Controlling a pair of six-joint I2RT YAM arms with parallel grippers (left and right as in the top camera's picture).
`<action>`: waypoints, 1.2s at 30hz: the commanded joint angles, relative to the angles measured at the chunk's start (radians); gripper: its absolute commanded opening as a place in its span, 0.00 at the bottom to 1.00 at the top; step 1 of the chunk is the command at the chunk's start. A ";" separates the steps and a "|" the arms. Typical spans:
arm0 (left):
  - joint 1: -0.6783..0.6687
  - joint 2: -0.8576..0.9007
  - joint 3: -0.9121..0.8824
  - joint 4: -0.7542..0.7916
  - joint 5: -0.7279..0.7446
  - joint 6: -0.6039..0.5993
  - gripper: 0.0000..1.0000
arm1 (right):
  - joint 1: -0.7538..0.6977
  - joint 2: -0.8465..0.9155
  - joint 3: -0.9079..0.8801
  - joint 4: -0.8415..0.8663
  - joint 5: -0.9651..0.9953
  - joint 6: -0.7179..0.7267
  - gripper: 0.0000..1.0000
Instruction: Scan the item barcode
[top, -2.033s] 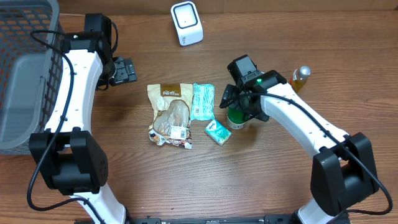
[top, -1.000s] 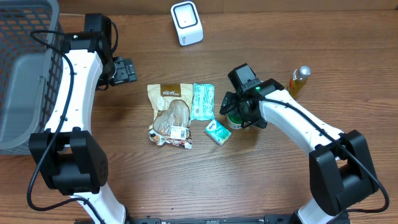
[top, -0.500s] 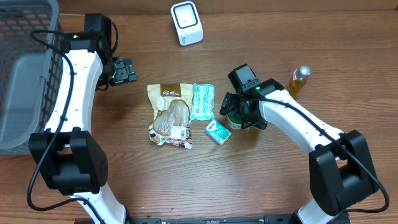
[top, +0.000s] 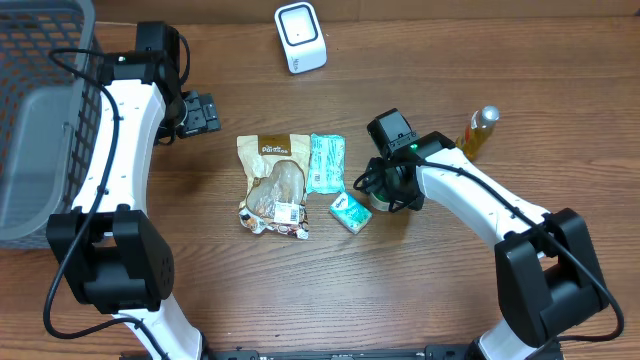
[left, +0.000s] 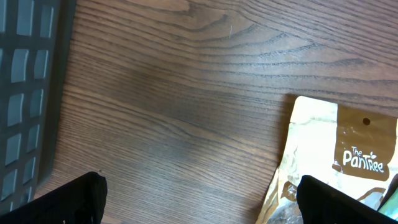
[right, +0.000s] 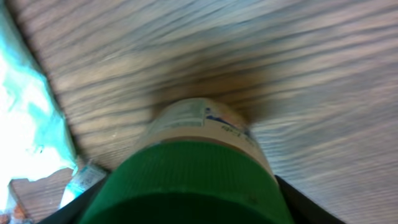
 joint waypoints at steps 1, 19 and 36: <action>-0.009 -0.015 0.016 0.002 -0.013 0.003 1.00 | -0.010 0.003 -0.010 0.003 0.045 -0.004 0.58; -0.009 -0.015 0.016 0.001 -0.013 0.003 0.99 | -0.050 0.003 -0.011 0.008 0.052 -0.035 0.84; -0.008 -0.015 0.016 0.001 -0.013 0.004 1.00 | -0.050 0.003 -0.037 0.019 0.047 -0.050 0.79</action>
